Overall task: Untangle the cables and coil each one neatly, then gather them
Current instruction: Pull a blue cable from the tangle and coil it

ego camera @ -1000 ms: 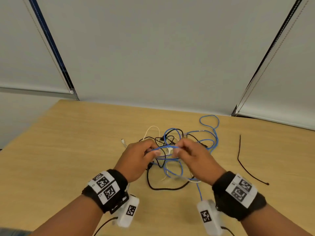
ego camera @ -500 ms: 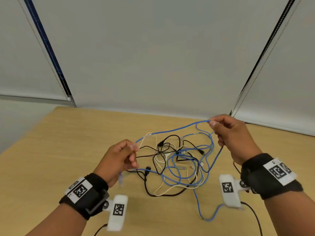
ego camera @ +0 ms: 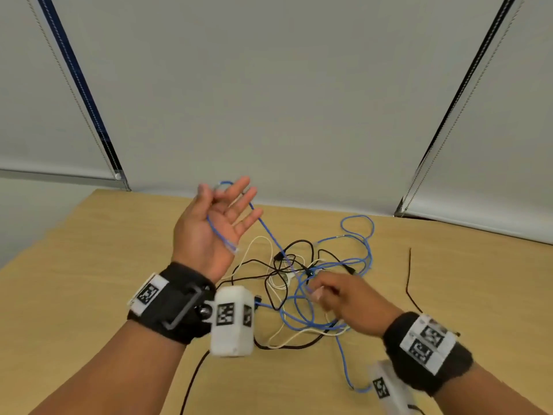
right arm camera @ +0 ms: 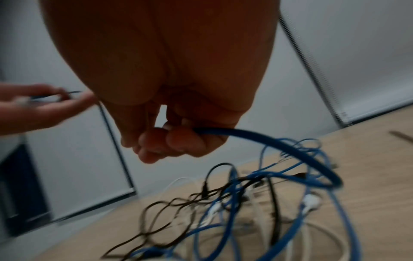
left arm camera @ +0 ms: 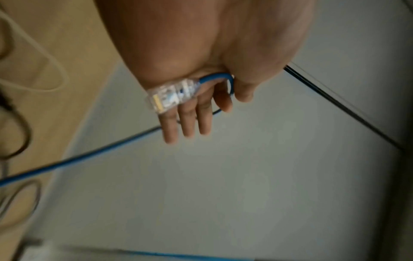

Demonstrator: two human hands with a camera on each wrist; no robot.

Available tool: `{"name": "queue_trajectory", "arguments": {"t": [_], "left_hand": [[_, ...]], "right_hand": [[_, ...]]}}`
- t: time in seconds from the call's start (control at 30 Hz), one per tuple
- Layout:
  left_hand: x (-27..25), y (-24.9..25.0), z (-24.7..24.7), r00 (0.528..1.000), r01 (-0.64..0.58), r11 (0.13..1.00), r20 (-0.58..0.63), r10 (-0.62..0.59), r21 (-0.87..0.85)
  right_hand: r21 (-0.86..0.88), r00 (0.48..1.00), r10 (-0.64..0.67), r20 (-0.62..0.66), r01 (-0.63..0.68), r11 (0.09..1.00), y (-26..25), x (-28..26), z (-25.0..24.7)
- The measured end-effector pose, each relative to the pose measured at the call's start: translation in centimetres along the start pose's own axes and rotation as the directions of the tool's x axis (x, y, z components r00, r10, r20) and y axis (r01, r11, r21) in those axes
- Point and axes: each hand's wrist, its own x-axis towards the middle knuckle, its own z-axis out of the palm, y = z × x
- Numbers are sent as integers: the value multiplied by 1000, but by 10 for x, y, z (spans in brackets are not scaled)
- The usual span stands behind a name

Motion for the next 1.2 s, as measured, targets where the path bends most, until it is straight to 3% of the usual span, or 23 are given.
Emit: {"name": "queue_trajectory", "arguments": {"t": [0.03, 0.07, 0.13, 0.2, 0.23, 0.27, 0.3, 0.4, 0.43, 0.53, 0.63, 0.73, 0.87, 0.93, 1.0, 1.1, 1.2], "left_hand": [[3, -2, 6, 994, -104, 977, -25, 111, 184], [5, -5, 10, 975, -193, 894, -19, 220, 405], [5, -13, 10, 950, -281, 606, 127, 284, 744], [3, -27, 2, 958, -288, 366, 266, 109, 885], [-1, -34, -2, 955, -281, 304, 295, -2, 910], [-6, -41, -4, 946, -271, 296, 311, -94, 916], [-12, -46, -5, 935, -246, 344, 316, -163, 906], [-27, -57, 2, 915, -60, 662, 306, -262, 747], [-30, -58, 6, 908, -13, 719, 309, -283, 695], [-34, -58, 18, 880, 40, 752, 334, -339, 658], [-36, -56, 26, 875, 42, 742, 334, -351, 669], [-36, -56, 28, 869, 99, 787, 332, -367, 609], [-33, -48, 32, 876, 253, 911, 322, -358, 324], [-26, -39, 33, 857, 305, 942, 392, -335, 137], [-20, -29, 37, 836, 326, 945, 462, -298, 20], [-12, -20, 51, 882, 270, 957, 425, -203, -102], [1, -12, 55, 977, 23, 999, 212, -16, -32]], "right_hand": [[10, 998, -26, 59, 25, 1000, -7, -3, 10], [9, 993, -48, 108, 48, 999, -14, -6, 16], [-10, 986, -85, 142, 88, 996, -29, -12, 13], [11, 987, -143, 79, 143, 990, -49, -16, -5], [40, 985, -169, 16, 168, 985, -56, -17, -16], [73, 983, -175, -54, 178, 981, -62, -16, -28], [120, 980, -159, -123, 174, 977, -66, -14, -38], [369, 974, -40, -223, 122, 921, -67, -9, -52], [471, 975, 8, -220, 100, 876, -67, -10, -52], [721, 989, 46, -143, 72, 689, -61, -11, -45], [825, 991, 30, -129, 91, 558, -57, -9, -40], [798, 983, 15, -185, 142, 586, -55, -3, -41], [606, 955, 21, -297, 171, 777, -51, 2, -50], [567, 959, 56, -279, 117, 815, -44, 2, -51], [632, 981, 77, -178, 54, 773, -38, 1, -44], [730, 997, 62, -55, -3, 684, -42, 0, -24], [725, 996, 61, 63, -88, 684, -49, -2, -8]]}}
